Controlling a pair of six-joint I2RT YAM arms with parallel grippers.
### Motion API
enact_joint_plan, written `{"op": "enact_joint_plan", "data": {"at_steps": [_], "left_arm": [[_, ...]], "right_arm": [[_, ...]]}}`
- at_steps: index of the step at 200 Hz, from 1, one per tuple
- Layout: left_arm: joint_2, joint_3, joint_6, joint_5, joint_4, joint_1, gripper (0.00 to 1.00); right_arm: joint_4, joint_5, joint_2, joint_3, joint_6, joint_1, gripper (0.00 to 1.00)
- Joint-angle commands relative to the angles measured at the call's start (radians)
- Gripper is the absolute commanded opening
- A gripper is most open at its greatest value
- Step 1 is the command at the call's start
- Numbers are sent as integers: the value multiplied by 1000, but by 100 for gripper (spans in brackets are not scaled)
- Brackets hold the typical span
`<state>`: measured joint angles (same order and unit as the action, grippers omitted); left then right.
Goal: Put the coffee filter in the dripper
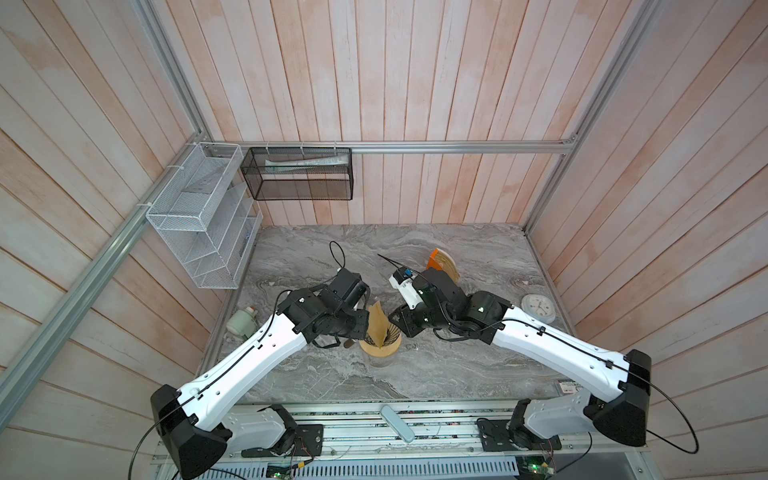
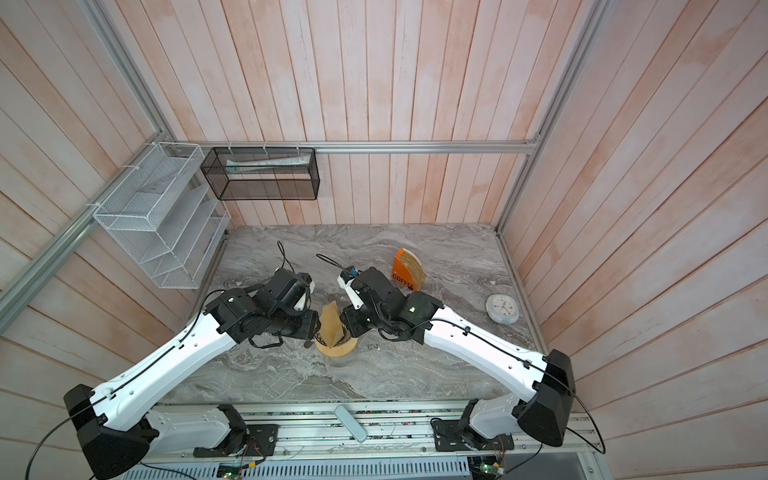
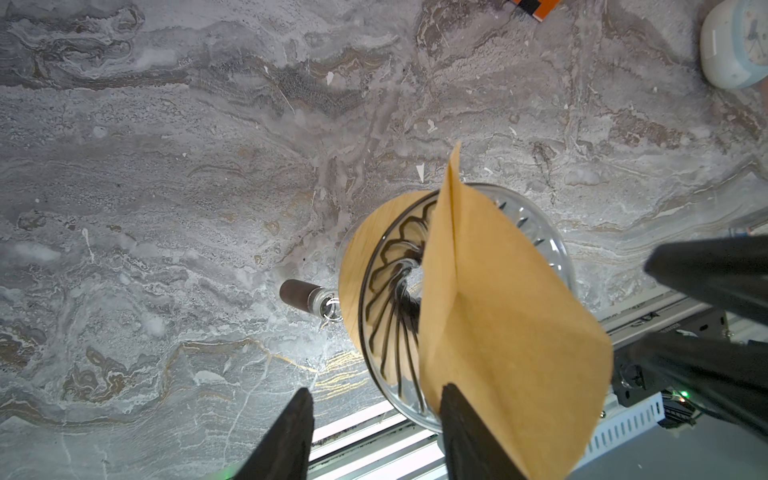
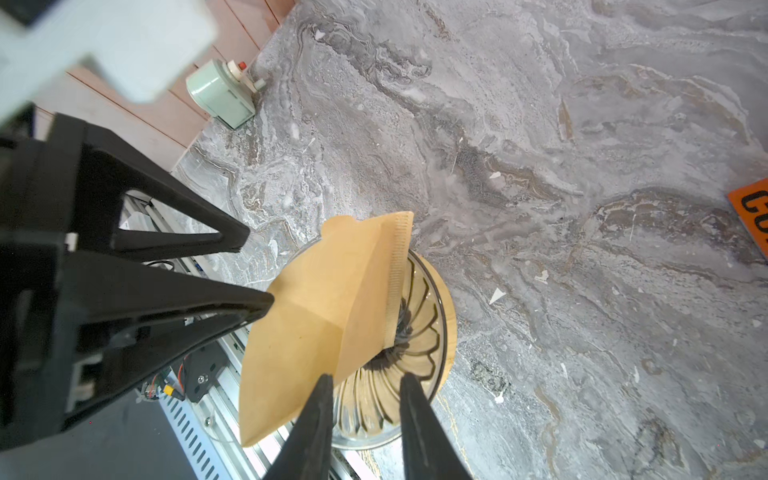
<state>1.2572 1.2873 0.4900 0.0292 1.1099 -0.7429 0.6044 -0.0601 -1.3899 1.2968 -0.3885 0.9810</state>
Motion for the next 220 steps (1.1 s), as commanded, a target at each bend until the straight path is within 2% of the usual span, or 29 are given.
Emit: {"op": "enact_joint_plan", "data": {"at_steps": [1, 83, 220], "left_arm": [[-19, -13, -11, -9, -39, 11, 52], [-22, -31, -23, -18, -51, 27, 52], [-31, -51, -18, -29, -67, 28, 52]], "right_arm": [[21, 28, -12, 40, 10, 4, 29], [35, 24, -35, 83, 10, 4, 28], [41, -24, -69, 50, 20, 7, 27]]}}
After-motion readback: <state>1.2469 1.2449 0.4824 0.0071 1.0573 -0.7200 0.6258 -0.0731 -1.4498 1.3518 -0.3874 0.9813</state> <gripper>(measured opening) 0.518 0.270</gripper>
